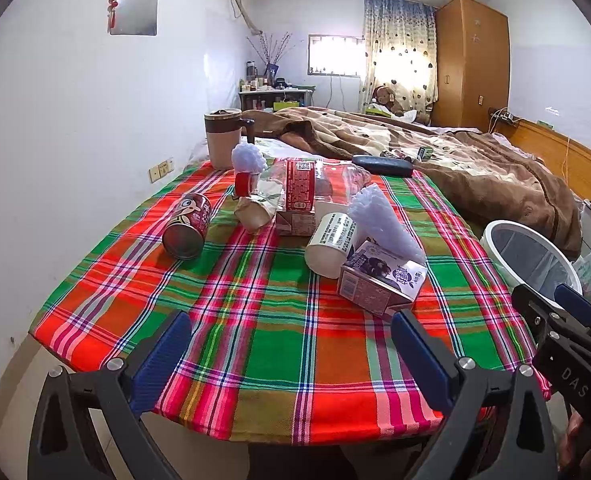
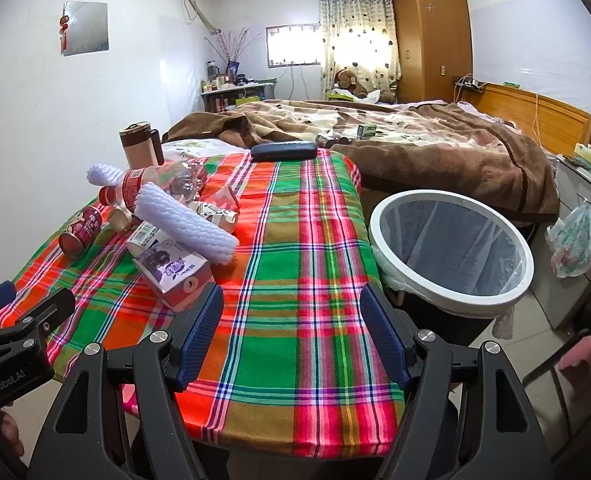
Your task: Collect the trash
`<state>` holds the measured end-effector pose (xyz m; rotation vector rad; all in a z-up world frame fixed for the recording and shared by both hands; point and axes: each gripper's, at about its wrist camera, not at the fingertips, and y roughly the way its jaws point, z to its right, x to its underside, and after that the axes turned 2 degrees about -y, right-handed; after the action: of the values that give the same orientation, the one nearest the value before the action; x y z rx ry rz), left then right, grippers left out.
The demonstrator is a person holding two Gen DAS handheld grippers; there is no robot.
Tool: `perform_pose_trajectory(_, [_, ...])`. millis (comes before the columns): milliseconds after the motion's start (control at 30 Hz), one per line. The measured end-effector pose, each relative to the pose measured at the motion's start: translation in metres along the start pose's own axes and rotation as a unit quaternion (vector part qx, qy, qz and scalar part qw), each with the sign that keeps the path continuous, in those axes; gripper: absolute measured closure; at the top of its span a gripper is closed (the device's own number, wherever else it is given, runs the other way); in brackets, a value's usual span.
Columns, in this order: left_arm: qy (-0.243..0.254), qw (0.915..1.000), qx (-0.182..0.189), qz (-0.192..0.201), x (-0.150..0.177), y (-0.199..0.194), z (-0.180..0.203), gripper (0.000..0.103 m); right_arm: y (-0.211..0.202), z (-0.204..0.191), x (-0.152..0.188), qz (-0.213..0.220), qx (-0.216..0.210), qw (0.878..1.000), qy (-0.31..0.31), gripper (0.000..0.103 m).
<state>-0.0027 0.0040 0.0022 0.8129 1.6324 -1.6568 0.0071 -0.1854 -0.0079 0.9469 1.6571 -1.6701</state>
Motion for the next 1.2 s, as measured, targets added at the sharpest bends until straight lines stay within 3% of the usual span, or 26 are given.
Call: perform_pose_trajectory(1200, [-0.001,1.0000,0.001,0.001,-0.0006,-0.0025,0.0001,0.002,-0.0045,0.0004,-0.0003,0.005,0.007,1.000,-0.001,0.031])
